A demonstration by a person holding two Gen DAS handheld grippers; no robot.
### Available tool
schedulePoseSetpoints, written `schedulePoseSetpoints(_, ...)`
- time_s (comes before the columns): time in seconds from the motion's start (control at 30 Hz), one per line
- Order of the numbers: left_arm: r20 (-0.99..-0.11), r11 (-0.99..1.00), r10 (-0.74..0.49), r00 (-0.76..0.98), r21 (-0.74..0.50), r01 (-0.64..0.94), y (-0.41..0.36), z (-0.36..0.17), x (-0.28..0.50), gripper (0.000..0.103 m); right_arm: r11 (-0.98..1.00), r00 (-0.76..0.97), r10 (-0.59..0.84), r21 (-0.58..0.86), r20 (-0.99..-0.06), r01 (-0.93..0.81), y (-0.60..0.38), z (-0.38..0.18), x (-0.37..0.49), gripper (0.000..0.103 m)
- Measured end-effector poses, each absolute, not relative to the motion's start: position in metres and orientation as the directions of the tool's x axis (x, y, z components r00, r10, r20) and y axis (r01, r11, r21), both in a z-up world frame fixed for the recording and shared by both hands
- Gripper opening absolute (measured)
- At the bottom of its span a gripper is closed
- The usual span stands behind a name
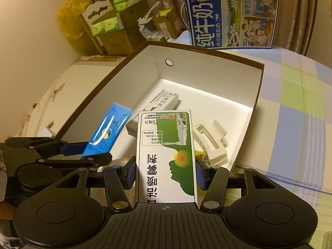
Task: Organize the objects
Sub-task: 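Lower the blue tube with the left gripper while the right gripper lowers the green box into the brown box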
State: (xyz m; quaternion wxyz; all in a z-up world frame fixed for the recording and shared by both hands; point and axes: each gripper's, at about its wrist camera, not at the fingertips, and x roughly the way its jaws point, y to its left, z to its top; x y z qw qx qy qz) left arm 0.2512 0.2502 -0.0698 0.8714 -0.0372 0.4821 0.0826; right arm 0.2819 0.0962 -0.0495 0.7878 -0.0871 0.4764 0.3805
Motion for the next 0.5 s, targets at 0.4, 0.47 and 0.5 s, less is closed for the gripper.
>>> schedulePoseSetpoints(0.4,-0.839,0.986,0.1,0.534,0.011,-0.168,0.2519,-0.0657,0.2546,0.049,0.704,0.28,0.489,0.184,-0.826,-0.686,0.1047,-0.0569,0.2896,0.053)
schedulePoseSetpoints(0.47,-0.84,0.986,0.098,0.533,0.009,-0.167,0.2521,-0.0652,0.2545,0.049,0.706,0.289,0.489,0.179,-0.823,-0.685,0.1048,-0.0583,0.2919,0.052)
schedulePoseSetpoints(0.5,-0.841,0.986,0.098,0.533,0.007,-0.169,0.2525,-0.0649,0.2541,0.05,0.707,0.296,0.492,0.177,-0.819,-0.685,0.1045,-0.0582,0.2923,0.052)
